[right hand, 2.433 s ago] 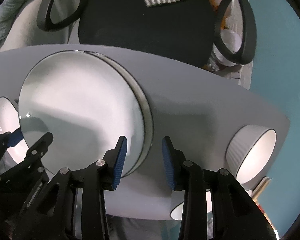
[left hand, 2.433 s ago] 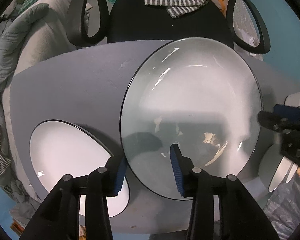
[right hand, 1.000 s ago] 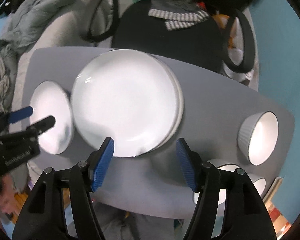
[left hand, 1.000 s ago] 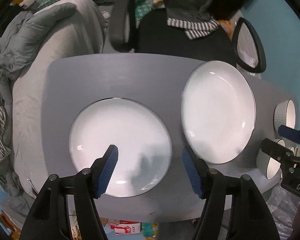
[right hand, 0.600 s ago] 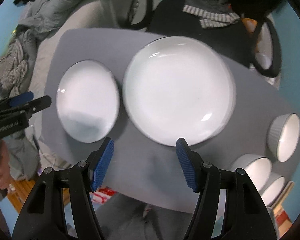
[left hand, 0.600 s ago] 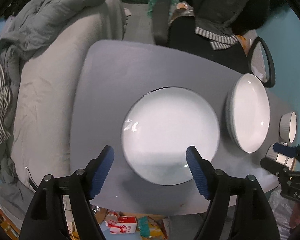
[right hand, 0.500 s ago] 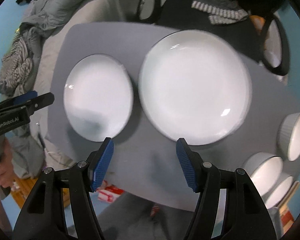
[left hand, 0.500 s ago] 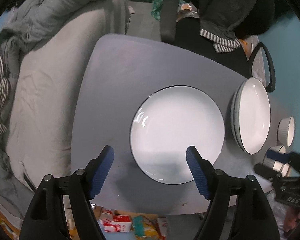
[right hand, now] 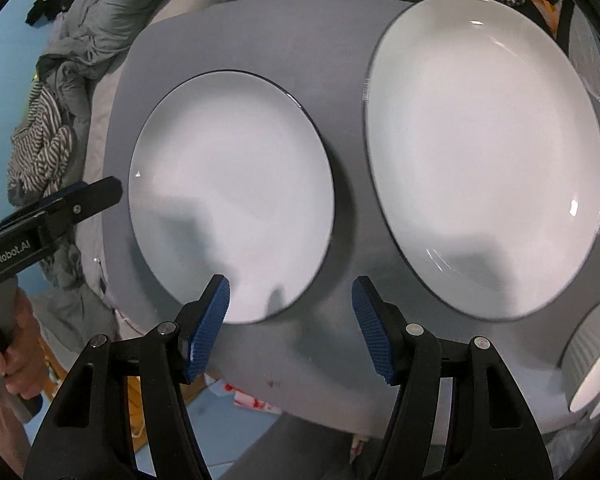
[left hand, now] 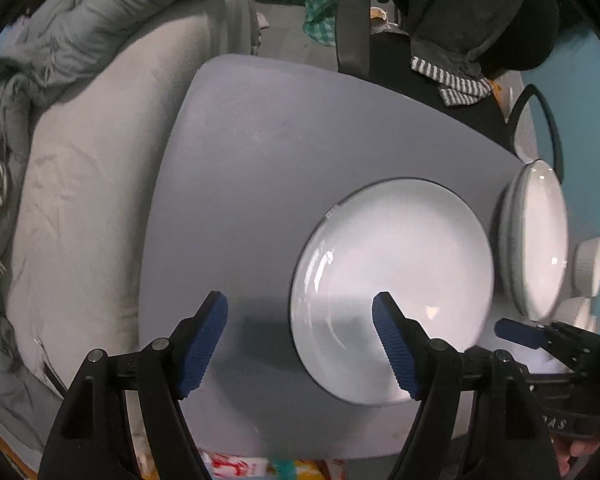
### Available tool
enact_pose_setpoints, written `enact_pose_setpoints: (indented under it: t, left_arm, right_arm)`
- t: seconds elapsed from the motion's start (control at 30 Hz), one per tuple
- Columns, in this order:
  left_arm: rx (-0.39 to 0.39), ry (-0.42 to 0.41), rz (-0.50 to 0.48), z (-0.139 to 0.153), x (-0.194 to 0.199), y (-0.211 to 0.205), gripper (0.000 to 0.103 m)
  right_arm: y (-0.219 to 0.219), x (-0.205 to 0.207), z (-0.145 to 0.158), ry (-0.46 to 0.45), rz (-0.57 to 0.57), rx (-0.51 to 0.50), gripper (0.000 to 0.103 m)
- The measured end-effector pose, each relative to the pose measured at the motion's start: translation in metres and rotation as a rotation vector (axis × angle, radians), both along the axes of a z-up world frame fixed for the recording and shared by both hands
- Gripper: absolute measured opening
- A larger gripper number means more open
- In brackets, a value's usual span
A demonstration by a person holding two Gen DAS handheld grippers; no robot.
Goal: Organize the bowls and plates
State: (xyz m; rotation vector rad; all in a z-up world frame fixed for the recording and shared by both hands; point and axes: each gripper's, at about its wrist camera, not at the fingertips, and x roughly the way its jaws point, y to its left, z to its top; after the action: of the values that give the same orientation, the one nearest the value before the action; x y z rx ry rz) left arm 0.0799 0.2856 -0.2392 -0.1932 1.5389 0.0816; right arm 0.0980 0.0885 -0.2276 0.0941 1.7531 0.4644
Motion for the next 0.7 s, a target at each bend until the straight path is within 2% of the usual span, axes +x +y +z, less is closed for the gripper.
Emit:
enact_pose_setpoints:
  t: [0.07, 0.2, 0.43, 0.7]
  left_arm:
    - [0.019, -0.007, -0.013, -0.005, 0.004, -0.001, 0.076]
    - [0.006, -0.011, -0.019, -0.010, 0.009, 0.000, 0.076]
    - [-0.004, -0.008, -0.016, -0.019, 0.012, 0.004, 0.076]
    - [-0.029, 0.015, -0.021, -0.031, 0.015, 0.003, 0.074]
  right_arm:
    - [0.004, 0.001, -0.005, -0.008, 0.020, -0.014, 0.064]
    - [0.009, 0.006, -0.011, -0.022, 0.026, -0.033, 0.064]
    - [0.009, 0.017, -0.007, -0.062, 0.010, -0.001, 0.064]
    - [0.016, 0.021, -0.008, -0.092, 0.024, -0.067, 0.063]
